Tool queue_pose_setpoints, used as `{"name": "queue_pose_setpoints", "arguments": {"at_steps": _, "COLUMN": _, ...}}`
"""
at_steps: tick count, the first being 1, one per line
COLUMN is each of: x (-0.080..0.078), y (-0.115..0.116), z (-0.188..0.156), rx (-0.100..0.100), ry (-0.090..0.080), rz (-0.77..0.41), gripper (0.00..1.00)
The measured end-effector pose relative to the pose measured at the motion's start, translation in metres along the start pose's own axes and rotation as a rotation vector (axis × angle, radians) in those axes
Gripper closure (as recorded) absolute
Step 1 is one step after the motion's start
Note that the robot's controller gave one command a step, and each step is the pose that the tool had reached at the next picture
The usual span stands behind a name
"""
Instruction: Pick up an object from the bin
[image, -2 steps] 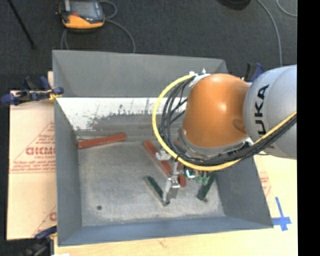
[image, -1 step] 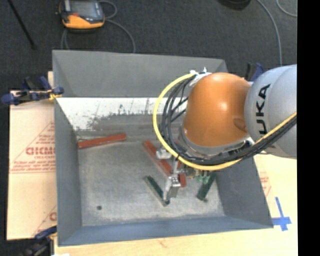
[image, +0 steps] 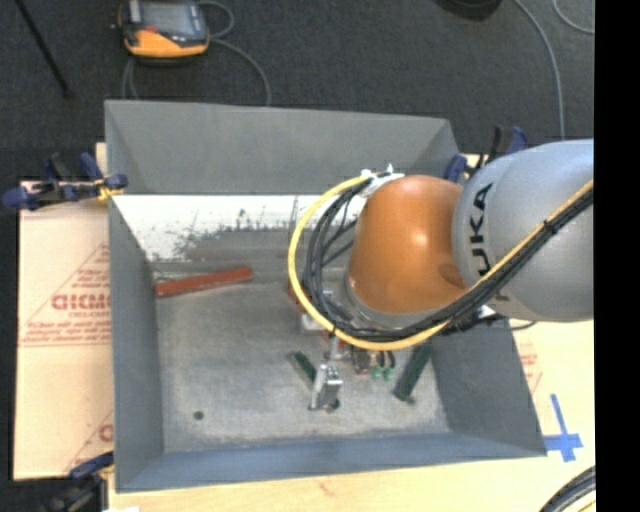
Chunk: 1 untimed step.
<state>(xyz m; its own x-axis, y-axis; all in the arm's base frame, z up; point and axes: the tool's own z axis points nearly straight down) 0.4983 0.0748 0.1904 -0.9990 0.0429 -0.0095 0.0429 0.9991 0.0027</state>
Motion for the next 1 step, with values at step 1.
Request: {"name": "queue_pose_setpoints", "arguments": {"at_steps": 1, "x": -0.0025, "y": -0.0172, "z": 0.0687, "rx": 0.001, "ry": 0.002, "rz": 0.016, "gripper": 0.00}}
